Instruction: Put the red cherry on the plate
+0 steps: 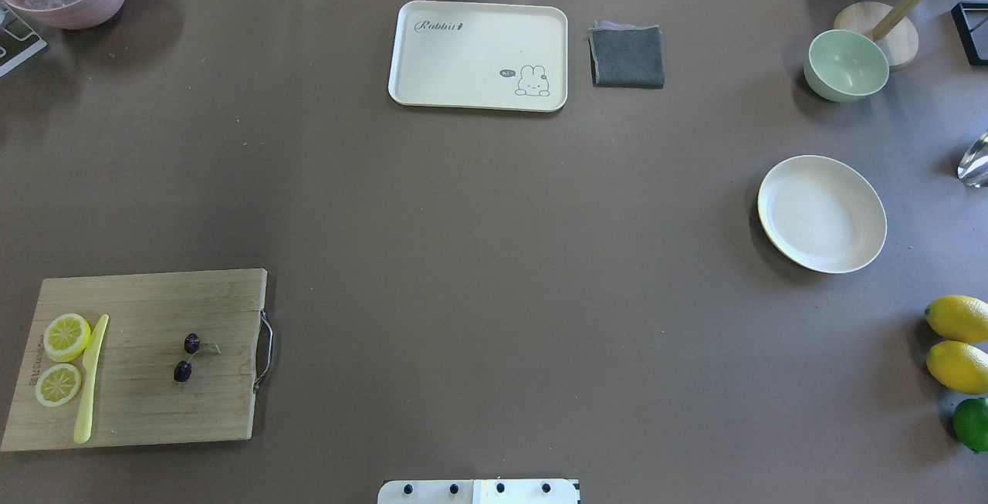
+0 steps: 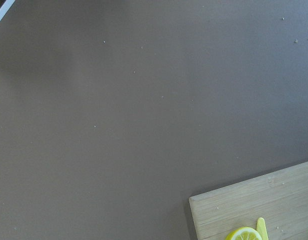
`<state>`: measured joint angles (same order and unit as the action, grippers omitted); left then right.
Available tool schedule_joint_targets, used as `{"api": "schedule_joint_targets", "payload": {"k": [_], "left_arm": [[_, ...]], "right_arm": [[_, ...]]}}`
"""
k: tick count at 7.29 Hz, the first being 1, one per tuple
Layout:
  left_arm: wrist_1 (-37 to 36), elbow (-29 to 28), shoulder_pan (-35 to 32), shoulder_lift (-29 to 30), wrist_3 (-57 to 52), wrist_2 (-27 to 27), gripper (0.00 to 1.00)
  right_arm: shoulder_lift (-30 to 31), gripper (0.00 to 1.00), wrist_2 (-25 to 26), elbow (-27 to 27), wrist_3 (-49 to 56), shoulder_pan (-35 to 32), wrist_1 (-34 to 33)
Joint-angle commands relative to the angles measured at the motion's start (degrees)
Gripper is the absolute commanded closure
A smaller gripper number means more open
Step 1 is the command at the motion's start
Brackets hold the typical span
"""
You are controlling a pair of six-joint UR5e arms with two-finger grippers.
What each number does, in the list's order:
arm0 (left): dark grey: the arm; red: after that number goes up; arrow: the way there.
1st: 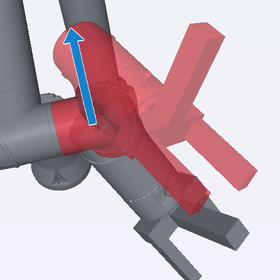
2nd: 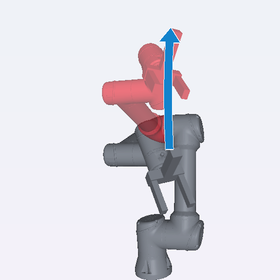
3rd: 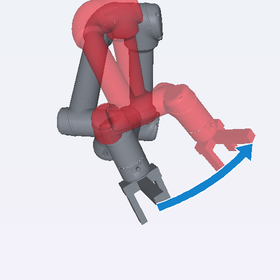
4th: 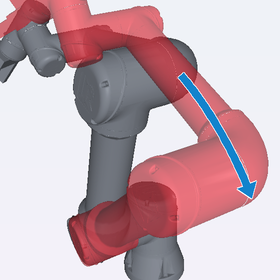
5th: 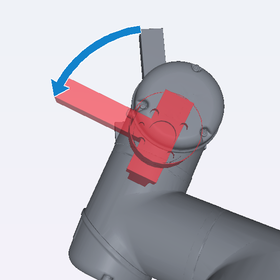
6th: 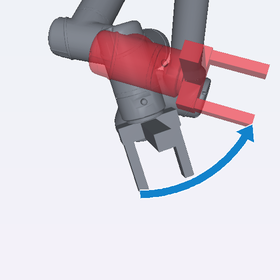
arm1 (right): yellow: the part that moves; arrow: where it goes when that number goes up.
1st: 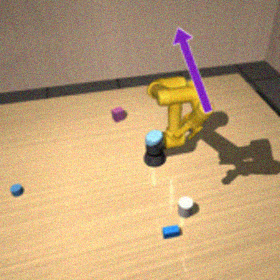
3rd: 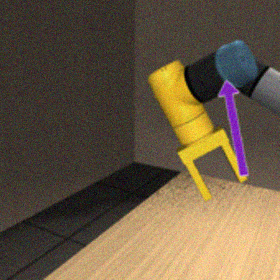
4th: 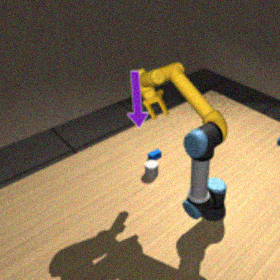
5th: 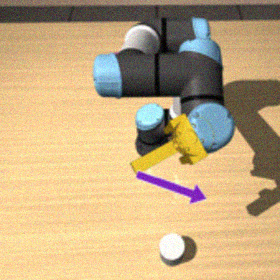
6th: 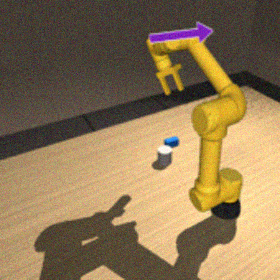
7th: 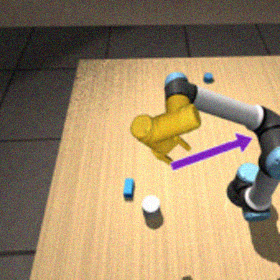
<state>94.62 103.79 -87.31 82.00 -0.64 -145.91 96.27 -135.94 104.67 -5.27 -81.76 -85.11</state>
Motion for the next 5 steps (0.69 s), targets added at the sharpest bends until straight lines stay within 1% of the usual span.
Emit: {"api": "schedule_joint_targets", "payload": {"k": [1, 2, 3, 5], "left_arm": [[0.82, -0.34, 0.21, 0.26, 0.11, -0.08, 0.02], [0.83, -0.34, 0.21, 0.01, 0.2, -0.34, 0.02], [1.0, -0.34, 0.21, 0.0, -0.23, -0.34, 0.02], [3.1, -0.43, 0.3, -0.09, 0.2, -0.17, 0.02]], "right_arm": [[-0.56, 0.0, 0.14, -1.3, 0.0, 1.77, 1.25], [-0.65, 0.0, 0.14, -2.79, -0.09, 2.56, 4.22], [-2.13, 0.0, 0.06, -6.37, -0.96, 3.18, 7.82], [-6.78, 0.0, -0.03, -14.71, -6.74, 6.94, 14.41]]}}
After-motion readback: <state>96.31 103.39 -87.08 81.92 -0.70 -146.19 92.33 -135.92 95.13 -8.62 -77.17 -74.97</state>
